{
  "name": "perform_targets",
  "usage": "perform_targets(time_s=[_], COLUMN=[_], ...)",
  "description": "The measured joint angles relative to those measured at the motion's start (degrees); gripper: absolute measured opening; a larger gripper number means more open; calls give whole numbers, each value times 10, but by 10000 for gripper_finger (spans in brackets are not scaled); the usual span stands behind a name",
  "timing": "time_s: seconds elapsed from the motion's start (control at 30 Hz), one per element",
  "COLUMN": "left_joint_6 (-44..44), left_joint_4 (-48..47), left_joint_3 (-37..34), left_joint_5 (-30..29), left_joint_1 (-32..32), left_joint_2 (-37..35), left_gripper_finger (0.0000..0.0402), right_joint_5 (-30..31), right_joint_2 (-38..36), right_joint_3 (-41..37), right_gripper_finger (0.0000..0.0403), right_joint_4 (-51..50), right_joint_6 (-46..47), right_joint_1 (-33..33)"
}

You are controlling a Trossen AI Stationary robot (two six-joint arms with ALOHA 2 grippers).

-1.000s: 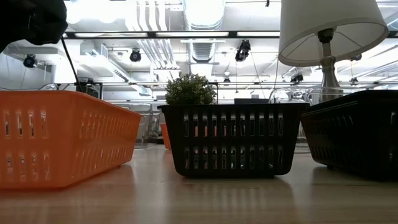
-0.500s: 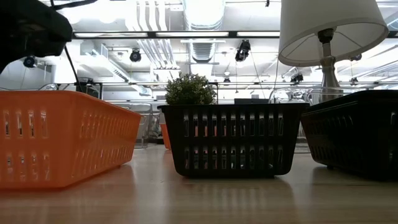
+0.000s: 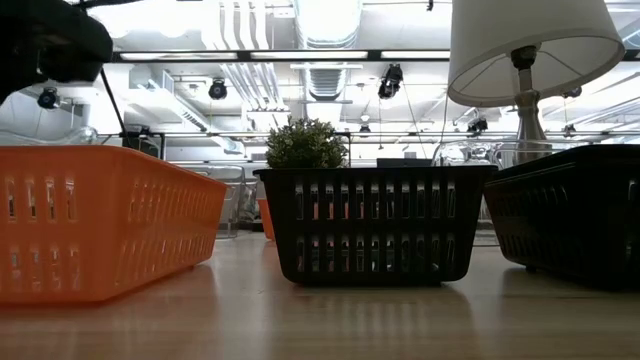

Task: Stack baskets by color
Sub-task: Stack the bottom transparent bin on the top transparent bin

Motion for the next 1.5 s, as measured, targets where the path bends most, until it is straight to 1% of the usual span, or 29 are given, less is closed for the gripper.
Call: perform_targets(time_s=[0.27, 0.77, 0.93, 1.03, 1.13, 1.23, 1.33, 1.4, 1.5], left_joint_6=[-3, 2, 4, 11, 23, 29, 59, 86, 135], left_joint_4=[-114, -193, -222, -237, -249, -262, -262, -265, -263], left_joint_3=[55, 107, 137, 159, 185, 207, 232, 242, 262], left_joint_5=[-5, -21, -27, -40, -65, -89, -108, -118, -141], left_joint_1=[0, 0, 0, 0, 3, 12, 30, 47, 75], left_joint_2=[0, 0, 0, 0, 0, 0, 0, 0, -1], left_gripper_finger=[1, 0, 0, 0, 0, 0, 0, 0, 0], right_joint_5=[0, 0, 0, 0, 0, 0, 2, 16, 53], right_joint_2=[0, 0, 0, 0, 0, 0, 0, 0, 0], right_joint_3=[0, 0, 0, 0, 0, 0, 0, 0, 0], right_gripper_finger=[9, 9, 9, 9, 9, 9, 9, 9, 9], right_joint_4=[0, 0, 0, 0, 0, 0, 0, 0, -2], right_joint_6=[0, 2, 2, 2, 1, 1, 0, -4, -10], right_joint_1=[0, 0, 0, 0, 0, 0, 0, 0, 0])
